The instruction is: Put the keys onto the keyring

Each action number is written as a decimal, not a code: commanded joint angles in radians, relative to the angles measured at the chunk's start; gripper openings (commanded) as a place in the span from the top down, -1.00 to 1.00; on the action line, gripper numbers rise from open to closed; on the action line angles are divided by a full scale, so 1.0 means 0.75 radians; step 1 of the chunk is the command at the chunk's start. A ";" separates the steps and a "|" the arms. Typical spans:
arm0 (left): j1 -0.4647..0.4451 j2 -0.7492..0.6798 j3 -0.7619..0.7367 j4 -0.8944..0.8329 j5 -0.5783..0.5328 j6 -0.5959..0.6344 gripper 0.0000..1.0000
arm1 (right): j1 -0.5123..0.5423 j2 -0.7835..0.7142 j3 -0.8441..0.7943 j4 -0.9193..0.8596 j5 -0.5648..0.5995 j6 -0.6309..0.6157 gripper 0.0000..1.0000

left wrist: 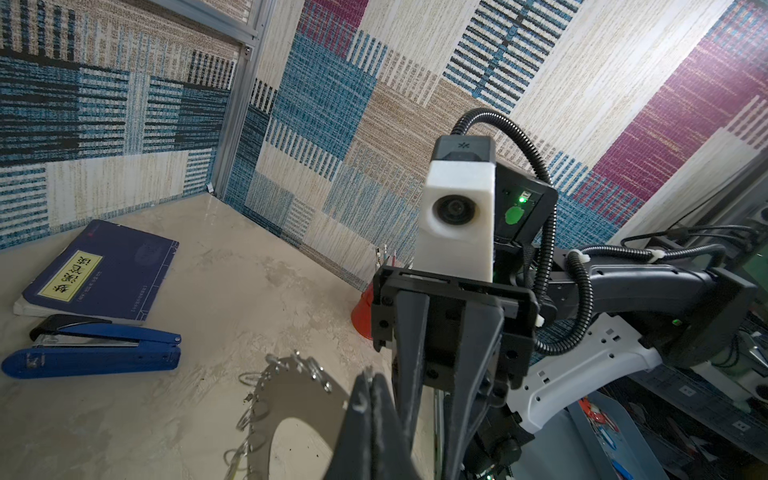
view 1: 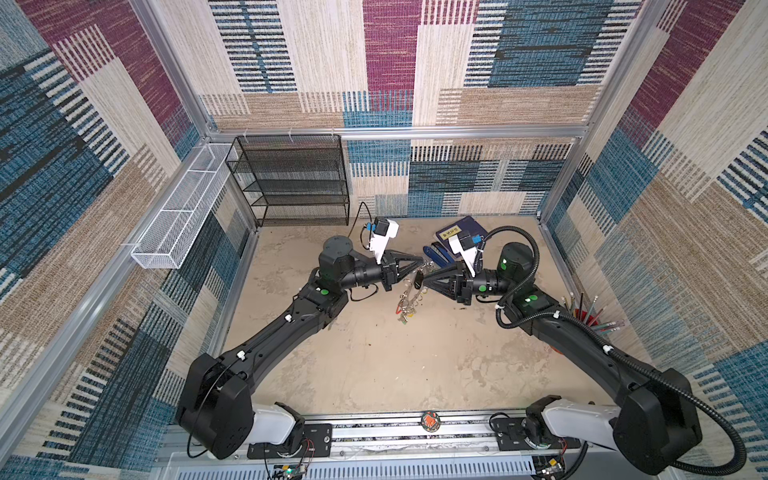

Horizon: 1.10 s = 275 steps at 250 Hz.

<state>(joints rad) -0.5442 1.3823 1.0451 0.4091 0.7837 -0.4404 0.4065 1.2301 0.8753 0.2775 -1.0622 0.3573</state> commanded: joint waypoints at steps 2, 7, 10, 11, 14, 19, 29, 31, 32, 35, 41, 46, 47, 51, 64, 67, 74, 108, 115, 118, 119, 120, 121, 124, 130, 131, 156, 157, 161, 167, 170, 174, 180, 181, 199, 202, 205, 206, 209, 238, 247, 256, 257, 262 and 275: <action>0.001 -0.002 0.018 0.010 -0.034 0.037 1.00 | 0.002 -0.008 -0.001 0.003 0.019 0.000 0.60; 0.000 -0.001 0.017 0.010 -0.035 0.037 1.00 | 0.002 -0.007 0.001 0.002 0.021 0.001 0.56; -0.001 0.000 0.016 0.009 -0.035 0.037 1.00 | 0.002 -0.005 0.003 -0.001 0.022 0.000 0.52; -0.001 0.000 0.016 0.011 -0.034 0.036 1.00 | 0.002 -0.005 0.003 -0.001 0.022 0.000 0.51; -0.001 0.001 0.016 0.013 -0.033 0.036 1.00 | 0.002 -0.004 0.003 -0.003 0.020 -0.002 0.47; 0.001 0.000 0.015 0.014 -0.033 0.035 1.00 | 0.002 -0.005 0.002 -0.002 0.023 -0.002 0.41; 0.000 0.003 0.014 0.016 -0.033 0.031 1.00 | 0.002 -0.003 0.003 -0.004 0.023 0.000 0.33; 0.000 -0.002 0.014 0.017 -0.033 0.031 1.00 | 0.001 -0.003 0.003 -0.004 0.024 -0.001 0.32; 0.000 0.000 0.014 0.017 -0.033 0.031 1.00 | 0.001 -0.003 0.003 -0.005 0.025 -0.001 0.32; -0.001 0.002 0.015 0.017 -0.033 0.031 1.00 | 0.002 -0.004 0.003 -0.004 0.027 -0.002 0.31; 0.000 0.002 0.014 0.019 -0.033 0.029 1.00 | 0.002 -0.004 0.003 -0.006 0.031 -0.004 0.29; 0.000 0.004 0.014 0.018 -0.034 0.029 1.00 | 0.002 -0.008 0.002 -0.008 0.037 -0.005 0.28; 0.000 0.003 0.014 0.017 -0.033 0.029 1.00 | 0.002 -0.009 0.003 -0.008 0.038 -0.004 0.28; -0.001 0.002 0.014 0.019 -0.033 0.029 1.00 | 0.002 -0.010 0.002 -0.011 0.043 -0.006 0.27; 0.000 0.004 0.014 0.020 -0.034 0.027 1.00 | 0.002 -0.017 0.002 -0.028 0.070 -0.016 0.24; 0.000 0.004 0.014 0.020 -0.033 0.027 1.00 | 0.002 -0.018 0.001 -0.036 0.080 -0.021 0.24; 0.000 0.007 0.015 0.018 -0.035 0.027 1.00 | 0.002 -0.023 0.003 -0.051 0.103 -0.029 0.24; 0.000 0.010 0.018 0.013 -0.043 0.029 1.00 | 0.002 -0.046 -0.005 -0.103 0.175 -0.063 0.20; -0.001 0.009 0.021 0.007 -0.045 0.029 1.00 | 0.002 -0.053 -0.005 -0.109 0.194 -0.067 0.19; 0.000 0.012 0.022 0.004 -0.045 0.031 1.00 | 0.002 -0.056 -0.007 -0.111 0.201 -0.068 0.18; 0.001 0.012 0.023 0.005 -0.045 0.031 1.00 | 0.002 -0.058 -0.008 -0.112 0.203 -0.069 0.18; 0.000 0.013 0.024 0.005 -0.045 0.031 1.00 | 0.002 -0.058 -0.008 -0.113 0.205 -0.071 0.18; 0.000 0.014 0.024 0.004 -0.045 0.031 1.00 | 0.002 -0.060 -0.009 -0.115 0.207 -0.071 0.18; 0.000 0.014 0.024 0.001 -0.045 0.031 1.00 | 0.002 -0.063 -0.010 -0.117 0.214 -0.073 0.17; 0.000 0.012 0.026 0.000 -0.047 0.033 1.00 | 0.002 -0.069 -0.009 -0.125 0.229 -0.081 0.15; 0.000 0.013 0.026 -0.001 -0.047 0.033 1.00 | 0.002 -0.070 -0.009 -0.126 0.232 -0.082 0.14; 0.001 0.014 0.029 -0.013 -0.062 0.035 1.00 | 0.000 -0.091 -0.001 -0.154 0.269 -0.101 0.01; 0.000 0.014 0.028 -0.014 -0.063 0.035 1.00 | 0.000 -0.091 0.001 -0.156 0.271 -0.103 0.01; 0.001 0.013 0.028 -0.016 -0.063 0.037 1.00 | 0.000 -0.093 0.005 -0.163 0.274 -0.108 -0.01; 0.000 0.014 0.031 -0.016 -0.063 0.037 1.00 | 0.000 -0.095 0.009 -0.173 0.278 -0.113 -0.02; 0.000 0.012 0.030 -0.016 -0.063 0.037 1.00 | 0.000 -0.097 0.012 -0.176 0.279 -0.116 -0.02; 0.000 0.011 0.030 -0.019 -0.064 0.037 1.00 | 0.000 -0.096 0.014 -0.180 0.284 -0.119 -0.03; 0.001 0.013 0.030 -0.021 -0.063 0.037 1.00 | 0.000 -0.096 0.014 -0.183 0.283 -0.120 -0.04; 0.000 0.012 0.030 -0.020 -0.063 0.037 1.00 | 0.000 -0.096 0.015 -0.184 0.282 -0.120 -0.04; 0.000 0.012 0.030 -0.025 -0.067 0.040 1.00 | 0.000 -0.082 0.025 -0.190 0.263 -0.121 -0.02; 0.000 0.014 0.032 -0.028 -0.069 0.041 1.00 | 0.001 -0.079 0.027 -0.190 0.257 -0.119 -0.03; 0.001 0.013 0.033 -0.031 -0.072 0.043 1.00 | 0.001 -0.077 0.028 -0.190 0.252 -0.116 -0.02; 0.000 0.012 0.032 -0.034 -0.073 0.044 1.00 | 0.002 -0.077 0.029 -0.190 0.250 -0.117 -0.03; 0.001 0.015 0.032 -0.037 -0.076 0.045 1.00 | 0.002 -0.076 0.029 -0.189 0.246 -0.117 -0.03; 0.000 0.020 0.037 -0.044 -0.083 0.047 1.00 | 0.002 -0.071 0.018 -0.197 0.262 -0.118 -0.06; 0.000 0.023 0.038 -0.038 -0.082 0.045 1.00 | 0.003 -0.067 0.014 -0.202 0.267 -0.121 -0.06; 0.000 0.026 0.038 -0.036 -0.082 0.045 1.00 | 0.004 -0.061 0.013 -0.205 0.267 -0.124 -0.06; 0.000 0.025 0.038 -0.037 -0.082 0.045 1.00 | 0.004 -0.060 0.012 -0.206 0.267 -0.123 -0.06; 0.001 0.027 0.040 -0.036 -0.080 0.045 1.00 | 0.003 -0.056 0.012 -0.208 0.265 -0.123 -0.06; 0.000 0.029 0.042 -0.040 -0.080 0.047 1.00 | 0.004 -0.047 0.010 -0.214 0.274 -0.123 -0.06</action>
<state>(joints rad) -0.5434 1.4010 1.0584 0.3576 0.7277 -0.4225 0.4065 1.1824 0.8867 0.1280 -0.8791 0.2676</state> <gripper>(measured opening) 0.054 0.528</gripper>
